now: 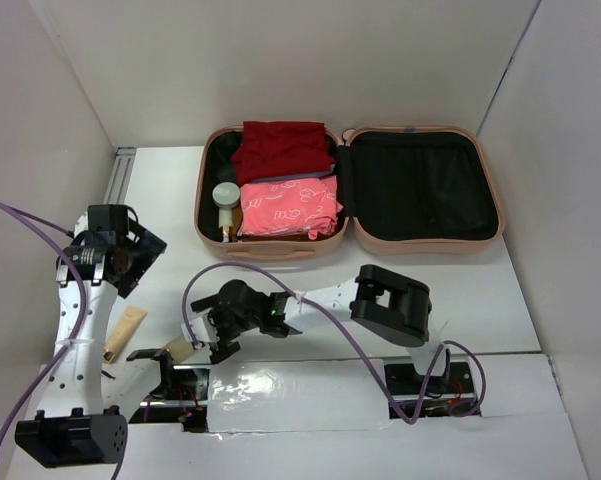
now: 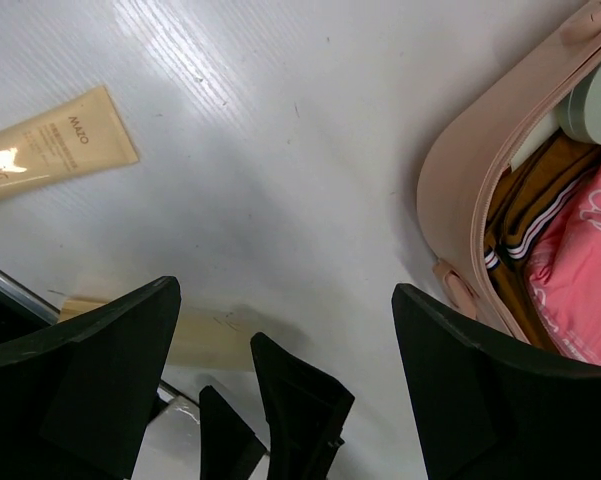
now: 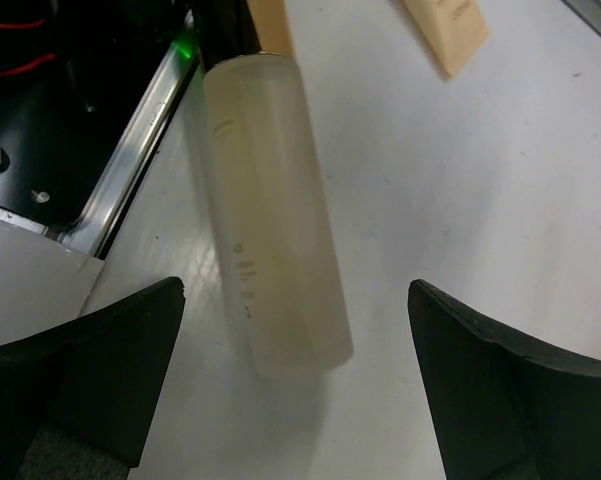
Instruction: Pack the luggage
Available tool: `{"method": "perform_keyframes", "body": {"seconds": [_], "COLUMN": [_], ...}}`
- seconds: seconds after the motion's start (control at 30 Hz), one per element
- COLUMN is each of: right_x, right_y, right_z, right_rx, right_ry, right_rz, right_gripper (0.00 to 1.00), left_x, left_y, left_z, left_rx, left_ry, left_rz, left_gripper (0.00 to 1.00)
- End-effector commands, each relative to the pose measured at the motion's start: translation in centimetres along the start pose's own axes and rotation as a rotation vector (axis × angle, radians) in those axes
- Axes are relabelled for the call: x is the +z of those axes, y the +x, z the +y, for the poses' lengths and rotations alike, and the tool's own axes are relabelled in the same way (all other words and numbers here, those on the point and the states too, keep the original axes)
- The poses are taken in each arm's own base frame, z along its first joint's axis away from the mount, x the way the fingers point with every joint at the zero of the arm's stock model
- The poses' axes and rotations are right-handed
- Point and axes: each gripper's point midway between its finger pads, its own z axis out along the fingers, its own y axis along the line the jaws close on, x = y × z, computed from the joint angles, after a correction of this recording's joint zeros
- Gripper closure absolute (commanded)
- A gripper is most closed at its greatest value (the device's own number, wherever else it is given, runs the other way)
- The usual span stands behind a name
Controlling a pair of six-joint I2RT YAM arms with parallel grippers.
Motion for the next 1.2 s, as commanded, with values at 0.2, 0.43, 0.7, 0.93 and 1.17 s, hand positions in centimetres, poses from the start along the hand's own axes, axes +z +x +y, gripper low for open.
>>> {"method": "perform_keyframes", "body": {"seconds": [0.2, 0.43, 0.7, 0.93, 1.17], "right_x": [4.0, 5.5, 5.2, 1.3, -9.0], "right_y": [0.0, 1.2, 1.3, -1.5, -5.0], "right_z": [2.2, 3.1, 4.0, -1.0, -14.1], "right_rx": [0.029, 0.067, 0.116, 0.193, 0.444], "right_ry": [-0.144, -0.202, -0.266, -0.078, 0.447], "right_rz": [-0.028, 0.009, 0.013, -0.043, -0.164], "right_gripper": [0.00, 0.23, 0.78, 1.00, 1.00], "left_x": [0.3, -0.1, -0.6, -0.1, 0.1], "left_y": [-1.3, -1.9, -2.7, -1.7, -1.8], "left_z": [0.7, 1.0, 1.9, 2.1, 1.3], "left_rx": [0.060, 0.085, 0.066, 0.073, 0.056], "left_ry": [0.004, 0.019, 0.005, 0.008, 0.058], "left_rz": [-0.036, -0.078, -0.149, -0.110, -0.127], "left_gripper": [0.00, 0.00, 0.00, 0.00, 0.00]}}
